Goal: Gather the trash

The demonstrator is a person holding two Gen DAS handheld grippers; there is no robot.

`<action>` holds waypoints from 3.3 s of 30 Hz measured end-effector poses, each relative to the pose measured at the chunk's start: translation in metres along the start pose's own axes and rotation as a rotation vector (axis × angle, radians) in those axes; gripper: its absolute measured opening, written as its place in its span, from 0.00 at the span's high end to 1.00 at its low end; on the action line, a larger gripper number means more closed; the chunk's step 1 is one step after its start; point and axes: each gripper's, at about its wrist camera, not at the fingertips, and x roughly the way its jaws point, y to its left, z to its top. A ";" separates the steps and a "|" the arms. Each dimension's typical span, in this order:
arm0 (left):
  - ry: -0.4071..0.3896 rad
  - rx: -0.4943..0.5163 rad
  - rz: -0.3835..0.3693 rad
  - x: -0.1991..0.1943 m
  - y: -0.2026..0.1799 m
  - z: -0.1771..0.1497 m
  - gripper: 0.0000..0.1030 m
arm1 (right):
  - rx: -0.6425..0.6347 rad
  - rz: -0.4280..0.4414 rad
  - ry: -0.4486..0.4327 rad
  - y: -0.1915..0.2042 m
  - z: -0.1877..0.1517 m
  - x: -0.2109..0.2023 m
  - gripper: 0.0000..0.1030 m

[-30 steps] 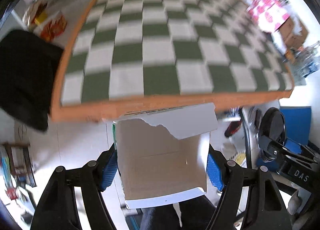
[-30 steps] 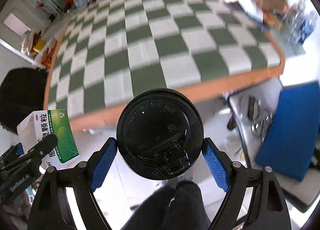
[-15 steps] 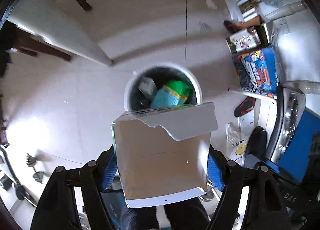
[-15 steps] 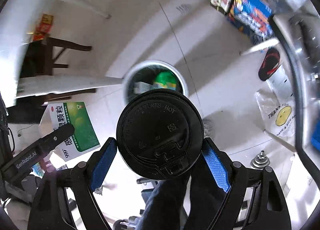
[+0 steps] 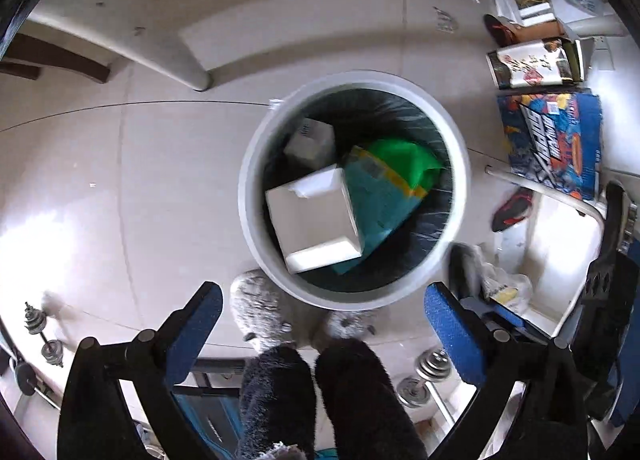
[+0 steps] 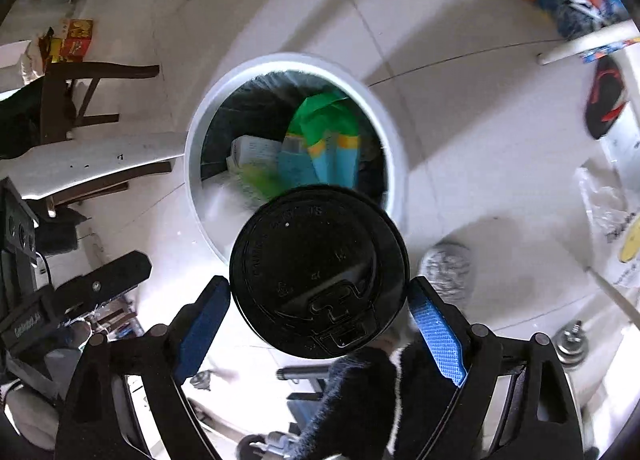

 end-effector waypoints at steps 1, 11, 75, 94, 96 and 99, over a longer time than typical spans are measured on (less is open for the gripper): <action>-0.011 0.001 0.018 -0.003 0.002 -0.002 0.00 | 0.004 0.013 0.002 -0.001 0.000 0.002 0.03; -0.180 0.049 0.218 -0.065 -0.005 -0.041 0.00 | -0.069 -0.154 -0.114 0.016 -0.013 -0.044 0.00; -0.508 0.180 -0.211 -0.565 -0.105 -0.284 0.00 | -0.413 -0.026 -0.332 0.234 -0.290 -0.638 0.00; -0.514 0.188 -0.206 -0.572 -0.098 -0.287 0.00 | -0.428 -0.013 -0.299 0.238 -0.294 -0.634 0.00; -0.513 0.186 -0.210 -0.572 -0.097 -0.288 0.00 | -0.428 -0.012 -0.300 0.239 -0.294 -0.635 0.00; -0.514 0.186 -0.212 -0.573 -0.095 -0.288 0.00 | -0.428 -0.011 -0.301 0.239 -0.294 -0.635 0.00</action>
